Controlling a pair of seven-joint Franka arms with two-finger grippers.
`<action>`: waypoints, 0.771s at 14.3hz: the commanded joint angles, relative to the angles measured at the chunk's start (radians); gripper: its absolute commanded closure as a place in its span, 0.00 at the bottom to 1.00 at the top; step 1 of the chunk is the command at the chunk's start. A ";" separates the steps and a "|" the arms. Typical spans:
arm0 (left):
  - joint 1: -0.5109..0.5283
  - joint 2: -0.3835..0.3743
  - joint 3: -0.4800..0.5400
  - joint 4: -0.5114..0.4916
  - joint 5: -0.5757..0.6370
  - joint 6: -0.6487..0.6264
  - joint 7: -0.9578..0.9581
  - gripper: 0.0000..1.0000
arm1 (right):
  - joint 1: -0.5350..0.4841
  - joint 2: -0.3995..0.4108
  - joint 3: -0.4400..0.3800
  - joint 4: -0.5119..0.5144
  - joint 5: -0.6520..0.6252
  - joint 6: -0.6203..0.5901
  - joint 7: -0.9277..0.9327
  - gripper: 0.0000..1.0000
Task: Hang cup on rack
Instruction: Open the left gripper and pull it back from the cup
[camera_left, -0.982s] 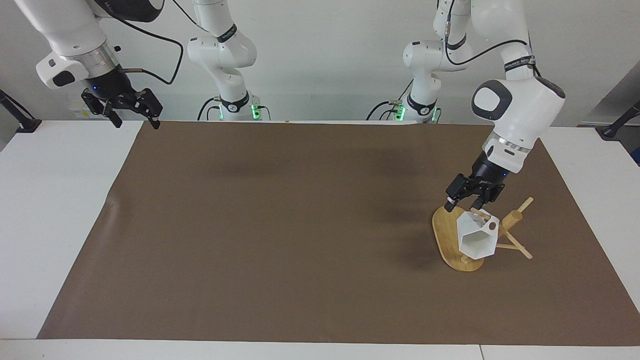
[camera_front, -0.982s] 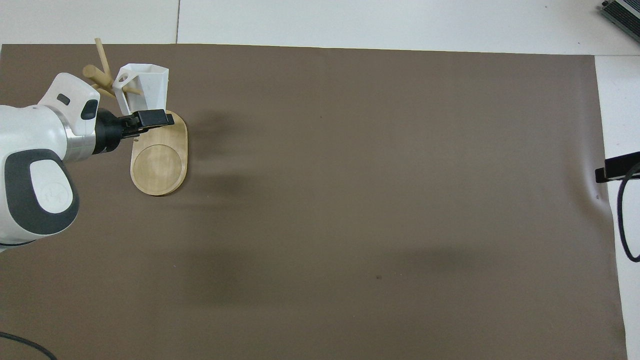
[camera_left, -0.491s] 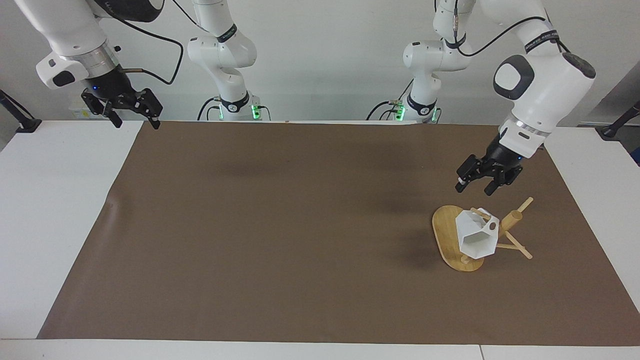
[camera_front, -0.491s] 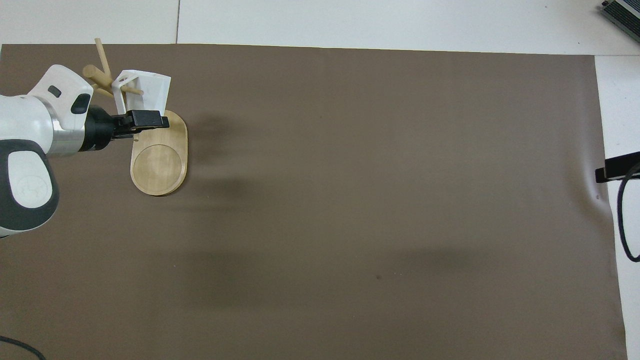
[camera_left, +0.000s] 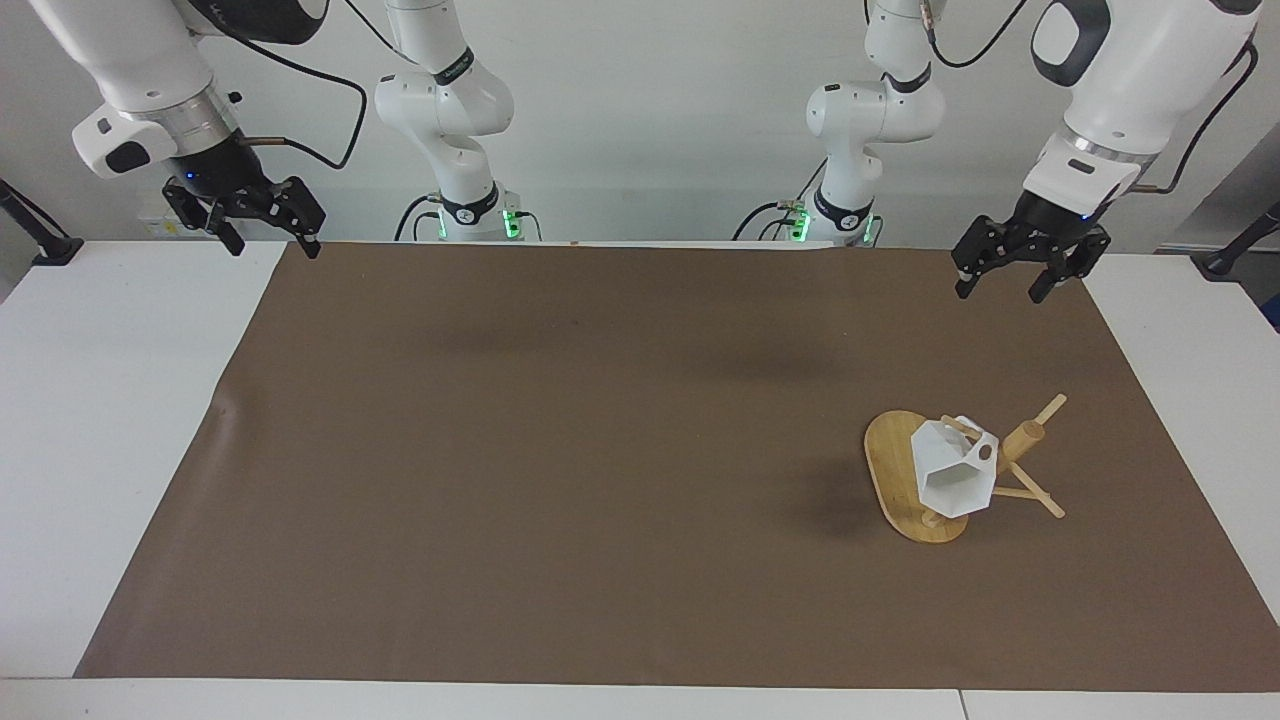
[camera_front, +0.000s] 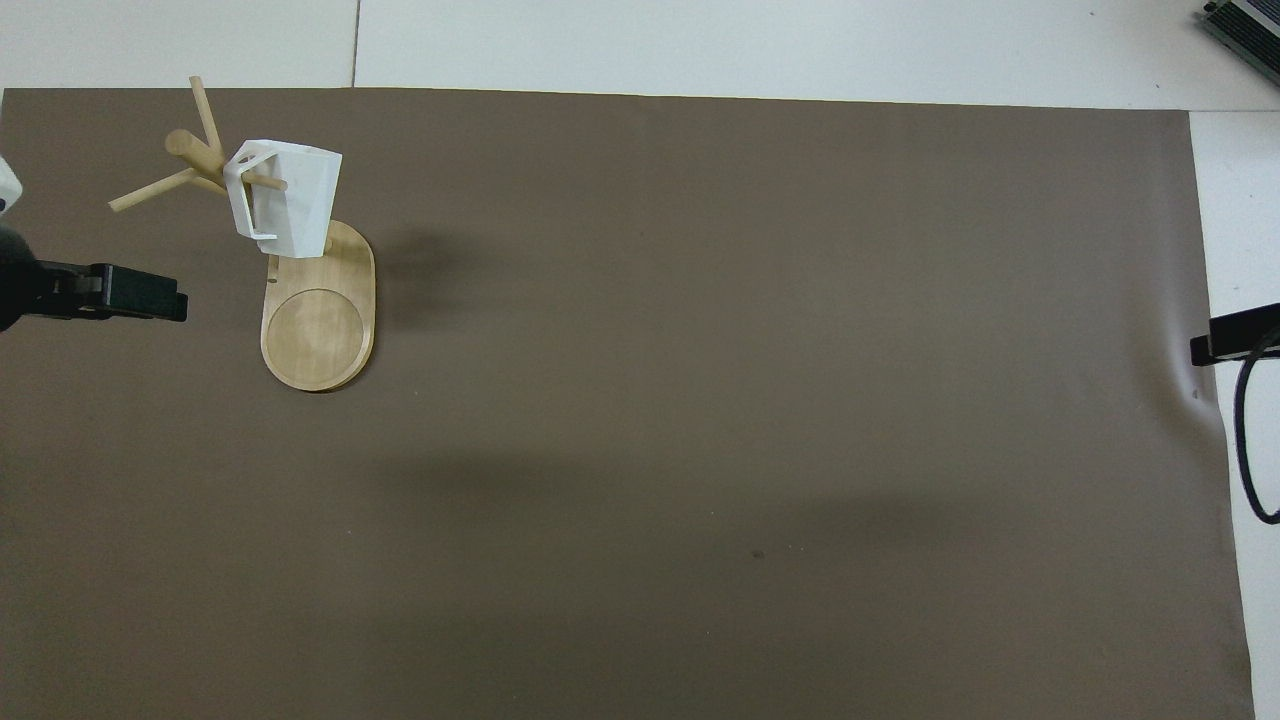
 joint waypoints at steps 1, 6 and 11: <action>-0.012 0.015 -0.007 0.069 0.034 -0.127 0.000 0.00 | -0.005 0.002 0.004 0.004 -0.003 -0.018 -0.018 0.00; -0.010 -0.046 -0.011 0.046 0.029 -0.177 0.002 0.00 | -0.005 0.002 0.004 0.004 -0.003 -0.018 -0.018 0.00; -0.001 -0.074 -0.010 -0.005 0.029 -0.178 -0.001 0.00 | -0.005 0.002 0.004 0.004 -0.003 -0.018 -0.018 0.00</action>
